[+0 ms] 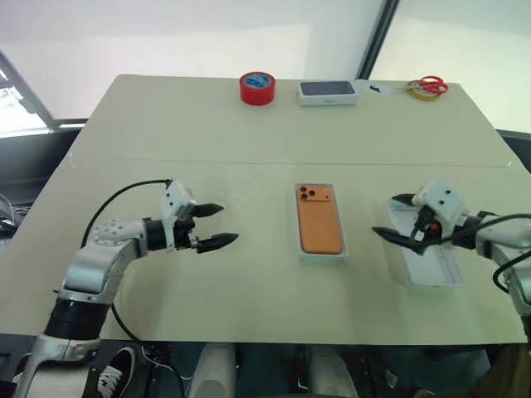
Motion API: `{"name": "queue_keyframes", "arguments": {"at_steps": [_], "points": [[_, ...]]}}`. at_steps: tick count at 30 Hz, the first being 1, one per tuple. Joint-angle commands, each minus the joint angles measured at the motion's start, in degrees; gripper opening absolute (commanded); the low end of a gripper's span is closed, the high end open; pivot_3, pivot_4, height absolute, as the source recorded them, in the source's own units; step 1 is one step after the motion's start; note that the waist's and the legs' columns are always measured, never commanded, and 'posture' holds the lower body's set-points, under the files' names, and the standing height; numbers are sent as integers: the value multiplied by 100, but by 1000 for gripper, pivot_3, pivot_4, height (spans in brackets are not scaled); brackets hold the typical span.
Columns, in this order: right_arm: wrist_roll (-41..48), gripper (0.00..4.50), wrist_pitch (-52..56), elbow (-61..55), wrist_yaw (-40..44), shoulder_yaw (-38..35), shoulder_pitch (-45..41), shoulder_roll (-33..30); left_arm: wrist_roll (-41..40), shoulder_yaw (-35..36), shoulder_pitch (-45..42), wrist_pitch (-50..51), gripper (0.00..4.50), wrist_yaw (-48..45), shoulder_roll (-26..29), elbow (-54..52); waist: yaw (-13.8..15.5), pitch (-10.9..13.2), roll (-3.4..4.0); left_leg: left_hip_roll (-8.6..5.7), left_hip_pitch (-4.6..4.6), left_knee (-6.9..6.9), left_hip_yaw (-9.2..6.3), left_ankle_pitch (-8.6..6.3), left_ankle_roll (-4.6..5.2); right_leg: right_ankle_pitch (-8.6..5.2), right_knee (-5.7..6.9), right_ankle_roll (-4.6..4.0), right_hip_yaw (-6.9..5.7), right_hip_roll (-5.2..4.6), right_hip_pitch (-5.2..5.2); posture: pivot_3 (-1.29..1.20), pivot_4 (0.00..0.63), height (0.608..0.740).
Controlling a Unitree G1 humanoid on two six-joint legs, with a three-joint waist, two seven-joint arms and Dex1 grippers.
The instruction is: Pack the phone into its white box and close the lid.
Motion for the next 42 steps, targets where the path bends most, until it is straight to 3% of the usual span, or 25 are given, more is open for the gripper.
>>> {"name": "queue_keyframes", "arguments": {"at_steps": [1, 5, 11, 21, 39, 42], "points": [[302, 4468, 1322, -929, -422, -353, 474, 27, 517, -3, 173, -1525, 4500, -551, 271, 327, -15, -2, 7, 0, -4, 0, 3, 0, 0, -2, 0, -4, 1, -1, 0, 0, 150, 740], [290, 4468, 2219, -1680, -542, -413, 1082, -425, 305, 57, 255, -1915, 4500, -1003, 277, 559, -29, -9, 22, 2, -2, 2, 15, -6, -2, -6, -4, -26, 10, -3, -22, 0, 150, 740], [680, 4468, 3096, -1850, -772, -672, 715, -383, 220, 183, 204, -2191, 4500, -1083, 247, 660, -35, -9, 20, 10, -9, -1, 18, -7, 3, -3, -27, -36, 14, 3, -31, 0, 150, 740], [1187, 4468, 5845, -1404, -1485, -708, -775, 166, -209, 193, 432, -2133, 4500, -1611, 340, 466, -47, -7, 24, 16, -11, 2, 36, -3, 10, -2, -2, -34, 29, 10, -54, 0, 150, 740], [2584, 4468, 5970, -174, -2820, -51, -1717, -48, -143, 158, 845, -2133, 4500, -1253, 194, -21, -66, -9, 21, 24, -11, 3, 103, -4, 17, 10, 14, -14, 65, 14, -65, 0, 150, 740], [2554, 3723, 5970, -88, -3099, -56, -1604, 79, -107, 121, 891, -2141, 4500, -1164, 158, -87, -66, -12, 17, 25, -10, 3, 104, -5, 17, 10, 14, -14, 66, 14, -66, 0, 150, 740]]}}
